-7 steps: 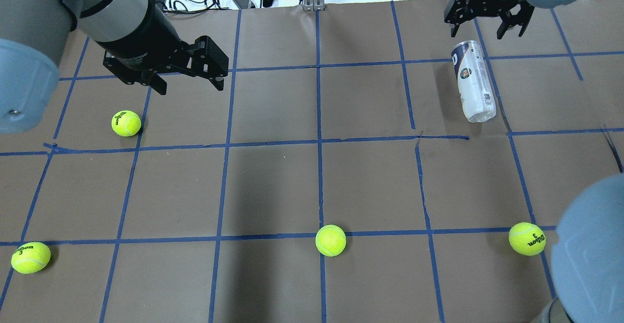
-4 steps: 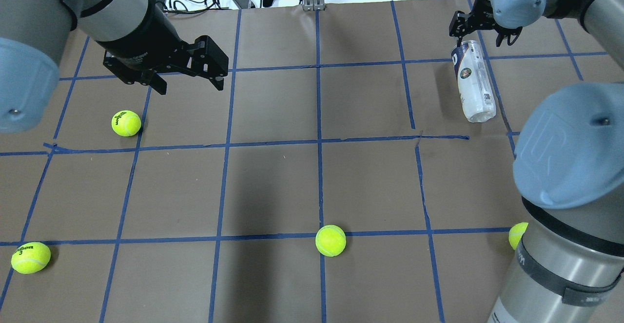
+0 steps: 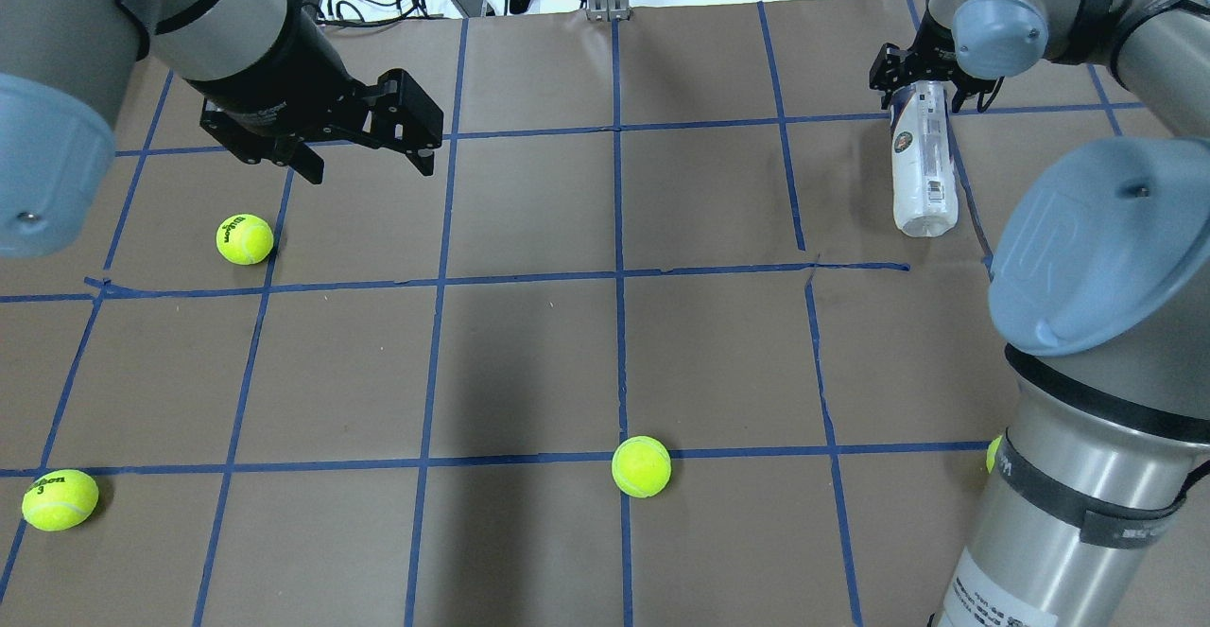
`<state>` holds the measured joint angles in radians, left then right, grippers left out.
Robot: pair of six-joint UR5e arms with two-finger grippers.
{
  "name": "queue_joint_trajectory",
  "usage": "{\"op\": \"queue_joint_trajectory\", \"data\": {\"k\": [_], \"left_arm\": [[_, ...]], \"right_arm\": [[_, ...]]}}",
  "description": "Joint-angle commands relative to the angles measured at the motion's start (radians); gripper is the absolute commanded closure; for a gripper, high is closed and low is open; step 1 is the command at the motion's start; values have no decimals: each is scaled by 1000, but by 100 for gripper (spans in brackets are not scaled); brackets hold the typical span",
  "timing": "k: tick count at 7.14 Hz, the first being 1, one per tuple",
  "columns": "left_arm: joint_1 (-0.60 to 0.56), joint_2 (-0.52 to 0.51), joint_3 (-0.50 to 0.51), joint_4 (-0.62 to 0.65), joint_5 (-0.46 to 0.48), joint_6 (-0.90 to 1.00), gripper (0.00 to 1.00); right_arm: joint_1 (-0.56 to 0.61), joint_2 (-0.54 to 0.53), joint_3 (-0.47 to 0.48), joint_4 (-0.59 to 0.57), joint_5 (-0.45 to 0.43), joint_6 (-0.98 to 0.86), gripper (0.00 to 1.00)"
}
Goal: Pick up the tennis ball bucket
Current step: 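Lower the right gripper onto the upright tennis ball can and grasp it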
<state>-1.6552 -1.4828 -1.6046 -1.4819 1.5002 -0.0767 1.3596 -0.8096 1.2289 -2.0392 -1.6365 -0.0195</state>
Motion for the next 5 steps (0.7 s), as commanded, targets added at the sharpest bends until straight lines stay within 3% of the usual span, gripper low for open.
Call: {"op": "queue_joint_trajectory", "data": {"k": [1, 2, 5], "left_arm": [[0, -1, 0, 0, 0, 0, 0], [0, -1, 0, 0, 0, 0, 0], [0, -1, 0, 0, 0, 0, 0]], "right_arm": [[-1, 10, 7, 1, 21, -4, 0], [-2, 29, 6, -9, 21, -16, 1], [-2, 23, 7, -22, 52, -43, 47]]}}
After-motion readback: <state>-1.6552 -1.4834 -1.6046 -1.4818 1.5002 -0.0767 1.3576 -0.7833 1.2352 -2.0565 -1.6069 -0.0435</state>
